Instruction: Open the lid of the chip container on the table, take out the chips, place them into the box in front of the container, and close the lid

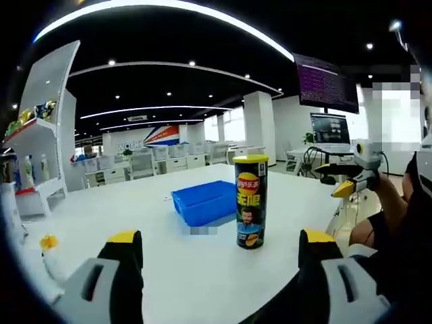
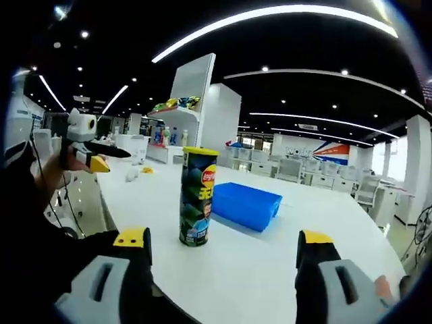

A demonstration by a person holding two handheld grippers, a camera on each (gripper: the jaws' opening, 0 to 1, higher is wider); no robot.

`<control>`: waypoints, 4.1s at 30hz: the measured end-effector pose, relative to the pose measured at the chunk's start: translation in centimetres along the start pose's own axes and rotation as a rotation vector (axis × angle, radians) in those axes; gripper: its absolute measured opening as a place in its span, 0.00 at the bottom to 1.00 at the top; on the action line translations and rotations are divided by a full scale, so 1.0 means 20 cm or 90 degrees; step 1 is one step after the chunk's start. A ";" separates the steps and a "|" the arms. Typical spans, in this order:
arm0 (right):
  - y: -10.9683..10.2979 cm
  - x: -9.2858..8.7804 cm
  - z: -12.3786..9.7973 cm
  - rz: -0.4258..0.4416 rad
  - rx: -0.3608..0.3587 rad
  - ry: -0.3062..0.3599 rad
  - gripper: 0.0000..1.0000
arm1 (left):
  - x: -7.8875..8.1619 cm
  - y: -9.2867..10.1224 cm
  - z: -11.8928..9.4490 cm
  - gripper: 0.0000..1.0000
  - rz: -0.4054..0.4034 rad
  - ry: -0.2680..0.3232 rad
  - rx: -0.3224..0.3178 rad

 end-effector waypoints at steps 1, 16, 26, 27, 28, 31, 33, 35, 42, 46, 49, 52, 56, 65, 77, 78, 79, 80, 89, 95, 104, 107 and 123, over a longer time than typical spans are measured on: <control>0.01 0.00 0.00 -0.004 -0.004 -0.001 0.82 | 0.00 0.00 0.00 0.95 0.000 0.001 -0.001; 0.02 0.01 -0.01 -0.003 -0.006 0.006 0.82 | 0.01 0.00 0.01 0.95 0.006 -0.004 0.000; 0.04 -0.03 -0.01 0.001 -0.014 -0.003 0.82 | 0.02 0.00 0.03 0.95 0.003 -0.003 0.002; 0.04 -0.03 -0.01 0.001 -0.014 -0.002 0.82 | 0.02 0.00 0.03 0.95 0.004 -0.003 0.001; 0.04 -0.03 -0.01 0.001 -0.013 -0.002 0.82 | 0.02 0.00 0.03 0.95 0.005 -0.002 0.001; 0.04 -0.02 -0.02 0.005 -0.009 0.003 0.82 | 0.02 0.00 0.03 0.95 0.005 -0.002 0.000; 0.04 -0.02 -0.02 0.007 -0.010 0.002 0.82 | 0.01 0.00 0.03 0.95 0.005 -0.005 0.000; 0.04 -0.03 -0.02 0.006 -0.011 0.000 0.81 | 0.01 0.01 0.04 0.95 0.006 -0.007 0.000; 0.04 -0.05 -0.02 -0.003 -0.013 -0.007 0.81 | 0.01 0.01 0.04 0.95 0.005 -0.006 -0.001; 0.02 -0.04 -0.02 0.005 -0.001 0.001 0.81 | 0.01 0.00 0.04 0.95 0.004 -0.003 0.000; 0.02 -0.03 -0.02 0.004 -0.001 0.003 0.81 | 0.00 0.00 0.04 0.95 0.003 -0.003 -0.001; 0.03 -0.03 -0.02 -0.002 -0.005 -0.001 0.81 | 0.01 0.00 0.05 0.95 0.001 0.002 -0.002; 0.03 -0.02 -0.02 -0.003 -0.006 -0.002 0.81 | 0.03 0.01 0.05 0.95 -0.003 0.014 -0.009; 0.03 -0.01 -0.02 -0.008 -0.010 -0.003 0.81 | 0.04 0.04 0.11 0.95 0.000 0.026 -0.024; 0.03 -0.01 -0.02 -0.015 -0.013 -0.006 0.80 | 0.06 0.14 0.28 0.95 0.008 0.065 -0.116; 0.03 -0.01 -0.02 -0.015 -0.013 -0.006 0.80 | 0.06 0.16 0.29 0.95 0.005 0.070 -0.125; 0.03 -0.01 -0.02 -0.015 -0.014 -0.006 0.80 | 0.06 0.17 0.31 0.95 0.002 0.077 -0.136; 0.03 -0.01 -0.02 -0.015 -0.014 -0.006 0.80 | 0.06 0.17 0.33 0.95 0.000 0.080 -0.143; 0.03 -0.03 -0.03 -0.023 -0.017 -0.014 0.79 | -0.05 0.22 0.51 0.95 -0.049 0.096 -0.221; 0.04 -0.03 -0.03 -0.024 -0.020 -0.014 0.79 | -0.08 0.23 0.60 0.95 -0.067 0.101 -0.247; 0.02 -0.04 -0.02 -0.026 -0.016 -0.015 0.78 | -0.17 0.29 0.76 0.95 -0.099 0.075 -0.297; 0.02 -0.04 -0.02 -0.028 -0.019 -0.016 0.78 | -0.20 0.32 0.83 0.95 -0.095 0.073 -0.304; 0.03 -0.01 -0.03 -0.032 -0.021 -0.011 0.78 | -0.22 0.39 0.94 0.88 -0.106 0.111 -0.332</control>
Point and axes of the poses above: the point that each gripper's makers call its tool centre point, and the gripper's own axes: z roughly forward along the fingers, y roughly to its right, x roughly out of its top, the point moved 2 cm from there along -z, roughly backward along the fingers, and after that the axes turned 2 degrees about y, right-handed, at the moved point
